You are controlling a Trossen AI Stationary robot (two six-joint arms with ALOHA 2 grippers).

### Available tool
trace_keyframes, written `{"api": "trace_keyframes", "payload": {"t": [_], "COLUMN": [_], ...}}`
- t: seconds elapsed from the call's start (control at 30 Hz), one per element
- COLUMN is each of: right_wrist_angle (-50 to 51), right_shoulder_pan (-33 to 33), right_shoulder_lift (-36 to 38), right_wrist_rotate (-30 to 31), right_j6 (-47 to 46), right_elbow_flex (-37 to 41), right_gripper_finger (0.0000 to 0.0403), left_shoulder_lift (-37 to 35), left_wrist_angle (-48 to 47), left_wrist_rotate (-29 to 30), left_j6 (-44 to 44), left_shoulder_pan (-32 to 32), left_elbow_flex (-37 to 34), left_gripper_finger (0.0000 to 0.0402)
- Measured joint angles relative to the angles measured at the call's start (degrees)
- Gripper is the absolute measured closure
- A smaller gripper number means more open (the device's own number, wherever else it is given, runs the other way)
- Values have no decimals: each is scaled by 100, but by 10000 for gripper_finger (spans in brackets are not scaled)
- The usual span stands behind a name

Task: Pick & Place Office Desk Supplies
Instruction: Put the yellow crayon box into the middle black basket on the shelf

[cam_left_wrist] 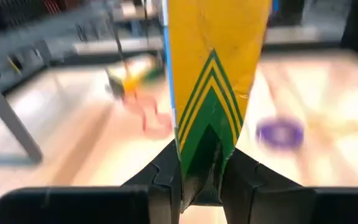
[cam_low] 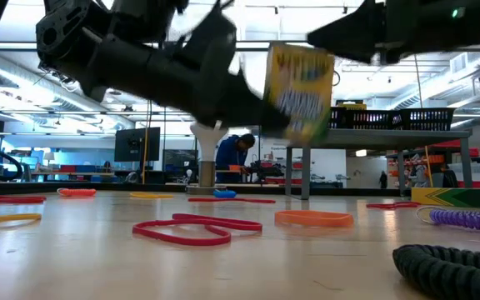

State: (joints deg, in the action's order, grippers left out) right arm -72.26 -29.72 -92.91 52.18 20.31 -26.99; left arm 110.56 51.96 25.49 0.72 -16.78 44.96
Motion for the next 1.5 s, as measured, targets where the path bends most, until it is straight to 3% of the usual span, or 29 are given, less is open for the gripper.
{"api": "trace_keyframes", "payload": {"t": [0.1,0.2,0.3,0.4,0.5,0.57,0.73,0.87,1.13,1.3,1.5], "right_wrist_angle": [1087,2774,5298,7481,8679,9251,10361,10623,10645,10632,10599], "right_shoulder_pan": [-235,-368,-244,61,357,493,838,1092,1515,1618,1651], "right_shoulder_lift": [645,1365,1915,1985,1691,1404,806,479,81,23,23], "right_wrist_rotate": [674,618,-76,-1303,-2224,-2440,-2683,-3041,-3945,-4021,-4019], "right_j6": [-58,-631,-1852,-2861,-3124,-2971,-2708,-2695,-2562,-2548,-2524], "right_elbow_flex": [-6,-203,-813,-1671,-2417,-2810,-3758,-4173,-4222,-4222,-4220], "right_gripper_finger": [162,145,140,140,139,139,137,115,92,121,194], "left_shoulder_lift": [-6,-19,-19,-19,-19,-19,-19,-19,-19,-19,-19], "left_wrist_angle": [-468,-672,-890,-856,-871,-869,-865,-850,-823,-782,-749], "left_wrist_rotate": [-35,-26,-16,-12,-109,-239,-312,-329,-349,-351,-349], "left_j6": [-55,-71,-131,-114,-90,-89,-19,-7,17,17,19], "left_shoulder_pan": [-7,-5,55,138,235,295,325,326,326,325,326], "left_elbow_flex": [-8,-6,-8,-6,-6,-6,-6,-6,-6,-6,-4], "left_gripper_finger": [320,320,319,319,319,319,319,319,319,319,319]}}
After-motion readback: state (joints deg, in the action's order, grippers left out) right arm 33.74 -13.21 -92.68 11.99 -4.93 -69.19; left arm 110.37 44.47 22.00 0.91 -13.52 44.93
